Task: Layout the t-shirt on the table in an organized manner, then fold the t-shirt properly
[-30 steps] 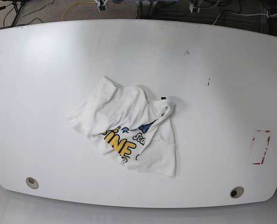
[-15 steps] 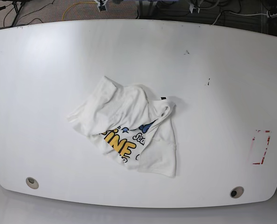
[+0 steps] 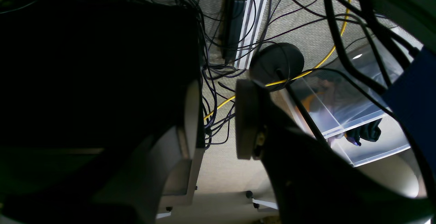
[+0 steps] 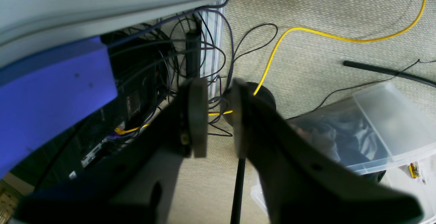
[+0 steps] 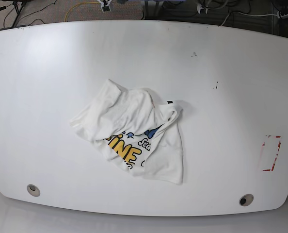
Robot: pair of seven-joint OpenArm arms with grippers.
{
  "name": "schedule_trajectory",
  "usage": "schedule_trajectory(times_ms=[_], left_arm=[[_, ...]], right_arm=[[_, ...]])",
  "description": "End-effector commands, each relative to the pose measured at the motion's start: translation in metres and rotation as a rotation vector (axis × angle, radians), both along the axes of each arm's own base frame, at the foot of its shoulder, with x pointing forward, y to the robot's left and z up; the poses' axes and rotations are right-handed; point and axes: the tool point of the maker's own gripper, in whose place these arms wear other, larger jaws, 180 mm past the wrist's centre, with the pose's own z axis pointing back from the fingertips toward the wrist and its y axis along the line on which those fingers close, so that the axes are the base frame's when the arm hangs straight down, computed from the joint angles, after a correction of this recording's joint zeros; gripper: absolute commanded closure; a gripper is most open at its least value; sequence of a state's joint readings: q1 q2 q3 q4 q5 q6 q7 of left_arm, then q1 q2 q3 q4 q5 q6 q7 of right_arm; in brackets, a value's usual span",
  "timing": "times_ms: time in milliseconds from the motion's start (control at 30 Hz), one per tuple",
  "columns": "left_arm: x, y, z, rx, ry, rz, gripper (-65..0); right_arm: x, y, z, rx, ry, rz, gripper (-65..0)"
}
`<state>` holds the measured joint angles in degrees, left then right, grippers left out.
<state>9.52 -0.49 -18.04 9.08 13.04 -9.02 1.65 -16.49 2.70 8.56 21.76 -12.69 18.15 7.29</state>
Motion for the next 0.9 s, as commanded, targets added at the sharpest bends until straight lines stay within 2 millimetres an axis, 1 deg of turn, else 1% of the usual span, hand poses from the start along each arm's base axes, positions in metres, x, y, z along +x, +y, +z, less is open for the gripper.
schedule_trajectory(times_ms=[0,233,300,400,433,467,567,800,867], left_arm=[[-0.004,0.002,0.0,0.0,0.009,-0.004,-16.6],[-0.005,0.003,0.0,0.008,0.013,-0.005,-16.7],[-0.004,0.008,0.0,0.033,0.008,-0.009,-16.9],[-0.003,0.01,0.0,0.04,0.005,-0.008,-16.7],[0.008,0.011,-0.001,0.034,-0.011,0.002,-17.6],[0.009,0.011,-0.001,0.034,-0.013,0.002,-17.6],[0.015,0.012,-0.001,0.035,-0.022,0.002,-17.6],[0.016,0.012,-0.001,0.035,-0.023,0.002,-17.6],[0.016,0.017,-0.001,0.043,-0.024,0.001,-17.6]], right_arm=[[-0.003,-0.001,0.001,0.003,0.004,-0.003,-11.7],[-0.003,-0.001,0.001,0.002,0.004,-0.002,-11.7],[-0.003,-0.003,0.001,-0.002,0.002,-0.004,-11.7],[-0.004,-0.002,0.001,-0.001,0.003,-0.004,-11.7],[0.016,0.004,-0.001,0.009,-0.024,-0.009,-12.2],[0.018,0.004,-0.001,0.009,-0.027,-0.009,-12.2],[0.019,0.004,-0.001,0.009,-0.029,-0.009,-12.2],[0.02,0.004,-0.001,0.009,-0.03,-0.009,-12.0],[0.02,0.004,-0.001,0.009,-0.03,-0.009,-12.0]])
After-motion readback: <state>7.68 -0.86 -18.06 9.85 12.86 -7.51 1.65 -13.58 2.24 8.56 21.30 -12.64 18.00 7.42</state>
